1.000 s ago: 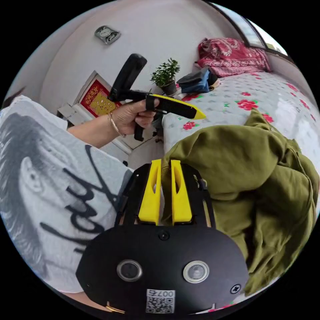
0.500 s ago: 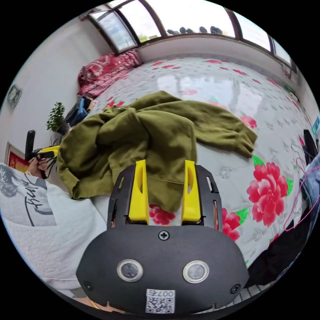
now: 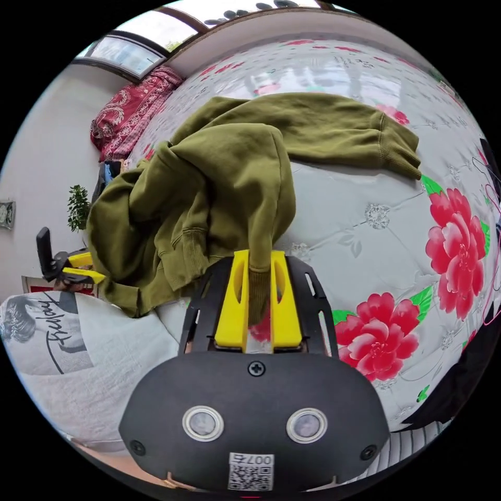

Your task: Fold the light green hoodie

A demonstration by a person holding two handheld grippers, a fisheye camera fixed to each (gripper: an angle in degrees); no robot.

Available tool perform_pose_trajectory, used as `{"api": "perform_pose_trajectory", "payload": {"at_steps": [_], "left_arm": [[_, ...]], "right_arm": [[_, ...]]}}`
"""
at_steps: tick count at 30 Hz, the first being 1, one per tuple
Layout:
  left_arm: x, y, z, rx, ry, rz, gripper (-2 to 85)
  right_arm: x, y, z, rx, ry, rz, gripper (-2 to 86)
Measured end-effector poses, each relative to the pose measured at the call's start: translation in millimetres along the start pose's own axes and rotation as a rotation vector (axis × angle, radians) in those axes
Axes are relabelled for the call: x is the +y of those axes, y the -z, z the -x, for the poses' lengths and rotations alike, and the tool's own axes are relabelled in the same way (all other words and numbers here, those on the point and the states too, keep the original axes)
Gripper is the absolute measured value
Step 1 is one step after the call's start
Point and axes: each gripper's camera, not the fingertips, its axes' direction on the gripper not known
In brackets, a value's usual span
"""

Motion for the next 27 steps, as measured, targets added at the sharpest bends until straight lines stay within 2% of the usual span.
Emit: {"api": "perform_pose_trajectory", "payload": {"at_steps": [1,2,5,10,13,17,19,22,24,25,27], "left_arm": [[-4,-10,7,0.027,0.006,0.032,11.2],[-7,-25,23,0.068,0.030,0.066,6.7],[2,-26,64,0.198,0.090,0.018,3.0],[36,12,116,0.097,0.224,-0.105,0.6],[45,38,155,0.151,0.298,-0.184,-0.1],[-2,61,240,0.509,0.347,-0.272,-0.6],[-55,81,274,0.571,0.327,-0.267,-0.7],[-155,168,296,0.515,0.235,-0.336,-0.7],[-209,282,275,0.399,0.113,-0.482,-0.7],[-215,312,265,0.369,0.074,-0.530,-0.7],[-209,417,219,0.273,-0.095,-0.703,-0.7]], "right_arm": [[2,5,0,-0.024,-0.003,-0.009,7.6],[7,16,1,-0.084,0.001,-0.026,7.3],[26,46,6,-0.226,0.036,-0.062,6.5],[52,77,6,-0.298,0.041,-0.050,5.3],[51,78,4,-0.328,0.035,0.003,4.3],[-3,73,-14,-0.477,-0.033,0.052,2.6],[-51,85,-25,-0.541,-0.083,0.013,1.8],[-148,165,-19,-0.524,-0.054,-0.211,0.7],[-198,268,20,-0.418,0.083,-0.405,0.4],[-203,294,33,-0.393,0.138,-0.448,0.4],[-190,392,89,-0.283,0.337,-0.674,0.1]]}}
